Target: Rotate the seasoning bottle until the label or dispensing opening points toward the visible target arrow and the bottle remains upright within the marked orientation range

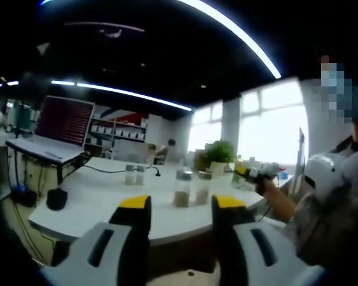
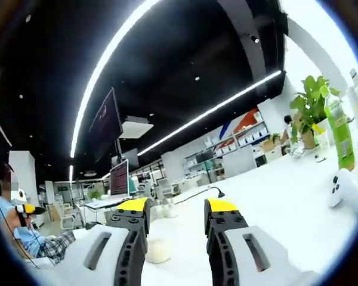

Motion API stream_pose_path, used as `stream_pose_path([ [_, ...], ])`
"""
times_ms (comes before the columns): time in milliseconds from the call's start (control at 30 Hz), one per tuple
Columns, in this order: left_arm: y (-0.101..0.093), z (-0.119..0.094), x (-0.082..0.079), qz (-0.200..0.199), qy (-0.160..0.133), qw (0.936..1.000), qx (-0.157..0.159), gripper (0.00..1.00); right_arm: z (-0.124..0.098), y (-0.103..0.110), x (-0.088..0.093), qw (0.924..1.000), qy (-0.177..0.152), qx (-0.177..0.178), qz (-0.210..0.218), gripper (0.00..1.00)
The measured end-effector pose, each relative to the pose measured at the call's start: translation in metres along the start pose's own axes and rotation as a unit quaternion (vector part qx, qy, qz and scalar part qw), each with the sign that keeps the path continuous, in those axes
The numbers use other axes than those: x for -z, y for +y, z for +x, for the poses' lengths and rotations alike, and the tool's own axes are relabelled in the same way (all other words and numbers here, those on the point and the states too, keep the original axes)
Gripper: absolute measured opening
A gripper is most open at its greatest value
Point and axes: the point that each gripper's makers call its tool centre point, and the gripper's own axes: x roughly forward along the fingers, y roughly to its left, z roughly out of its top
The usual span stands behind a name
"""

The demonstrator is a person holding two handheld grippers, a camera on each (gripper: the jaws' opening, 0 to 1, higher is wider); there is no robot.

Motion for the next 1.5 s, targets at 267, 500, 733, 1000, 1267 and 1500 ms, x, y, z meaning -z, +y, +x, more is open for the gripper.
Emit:
stream_pose_path([
  [267, 0.002, 0.01, -0.009, 0.018, -0.003, 0.9998, 0.009, 0.43, -0.023, 0.014, 0.012, 0.9941, 0.049, 0.036, -0.089, 0.32],
  [500, 0.029, 0.026, -0.01, 0.049, 0.009, 0.9986, -0.017, 0.43, -0.046, 0.03, 0.013, 0.9823, 0.072, 0.063, -0.162, 0.28],
  [733, 0.036, 0.054, -0.01, 0.044, 0.008, 0.9988, 0.02, 0.43, -0.071, 0.046, 0.005, 0.9862, 0.049, 0.07, -0.142, 0.28],
  [1000, 0.043, 0.114, -0.009, 0.079, 0.057, 0.9925, 0.073, 0.42, -0.095, 0.034, -0.003, 0.9828, 0.028, 0.122, -0.136, 0.28],
  [1267, 0.037, 0.168, -0.027, 0.077, 0.03, 0.9904, 0.111, 0.41, -0.103, 0.045, -0.036, 0.9816, -0.037, 0.133, -0.132, 0.27],
  [1500, 0.067, 0.218, -0.006, 0.088, 0.053, 0.9908, 0.087, 0.36, -0.095, 0.048, -0.031, 0.9815, -0.019, 0.121, -0.147, 0.26],
])
